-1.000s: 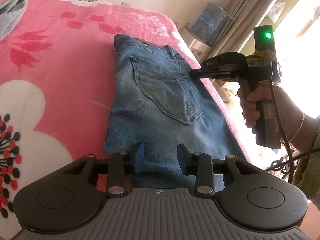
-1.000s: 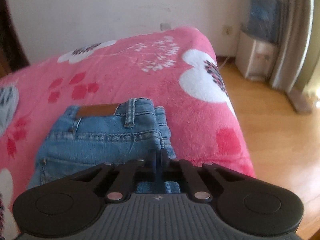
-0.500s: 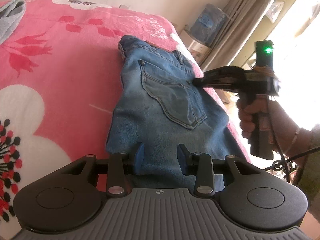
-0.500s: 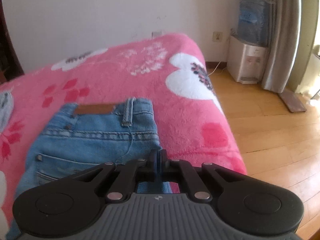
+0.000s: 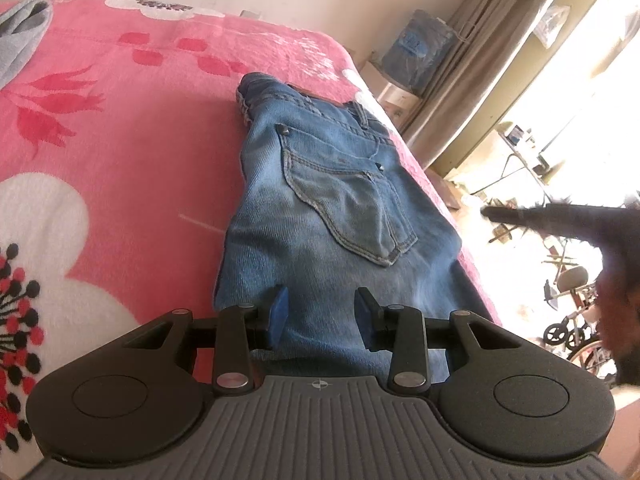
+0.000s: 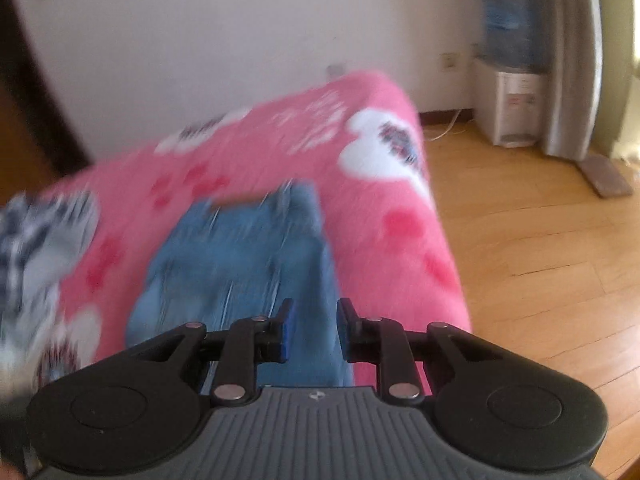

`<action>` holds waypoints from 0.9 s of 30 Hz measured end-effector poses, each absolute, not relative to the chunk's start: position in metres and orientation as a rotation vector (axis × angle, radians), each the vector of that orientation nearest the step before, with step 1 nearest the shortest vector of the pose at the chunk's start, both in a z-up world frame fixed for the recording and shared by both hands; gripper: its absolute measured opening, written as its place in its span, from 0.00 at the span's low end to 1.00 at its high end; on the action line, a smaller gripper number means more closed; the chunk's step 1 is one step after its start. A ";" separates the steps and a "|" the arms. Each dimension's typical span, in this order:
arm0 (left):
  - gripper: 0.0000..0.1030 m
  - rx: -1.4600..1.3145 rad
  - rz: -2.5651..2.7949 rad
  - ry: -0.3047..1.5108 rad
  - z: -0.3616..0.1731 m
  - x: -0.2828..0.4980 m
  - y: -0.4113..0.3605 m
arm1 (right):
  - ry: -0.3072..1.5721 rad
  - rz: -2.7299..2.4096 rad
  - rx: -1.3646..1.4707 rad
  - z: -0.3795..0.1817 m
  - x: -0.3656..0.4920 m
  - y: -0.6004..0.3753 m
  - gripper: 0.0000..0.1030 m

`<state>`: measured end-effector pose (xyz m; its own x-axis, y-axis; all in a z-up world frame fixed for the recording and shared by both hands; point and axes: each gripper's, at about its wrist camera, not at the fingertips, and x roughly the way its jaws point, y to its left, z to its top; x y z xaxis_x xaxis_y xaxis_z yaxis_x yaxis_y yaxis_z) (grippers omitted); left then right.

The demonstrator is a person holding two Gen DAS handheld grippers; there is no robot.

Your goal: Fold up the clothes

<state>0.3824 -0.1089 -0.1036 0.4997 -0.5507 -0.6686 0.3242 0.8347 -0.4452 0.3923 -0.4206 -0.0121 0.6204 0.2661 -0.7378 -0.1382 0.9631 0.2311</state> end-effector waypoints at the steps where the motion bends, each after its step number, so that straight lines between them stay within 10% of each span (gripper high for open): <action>1: 0.35 -0.275 -0.535 0.902 -0.103 0.383 -0.110 | 0.899 0.258 0.146 -0.016 0.385 -0.416 0.16; 22: 0.35 -0.277 -0.528 0.897 -0.103 0.381 -0.109 | 1.066 0.125 0.103 -0.062 0.356 -0.410 0.25; 27: 0.35 -0.275 -0.528 0.896 -0.103 0.381 -0.109 | 1.038 0.138 0.071 -0.057 0.348 -0.405 0.08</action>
<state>0.3810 -0.1088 -0.1031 0.5093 -0.5436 -0.6671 0.3199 0.8393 -0.4396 0.3484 -0.4053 -0.0572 0.5007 0.1471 -0.8530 -0.0803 0.9891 0.1235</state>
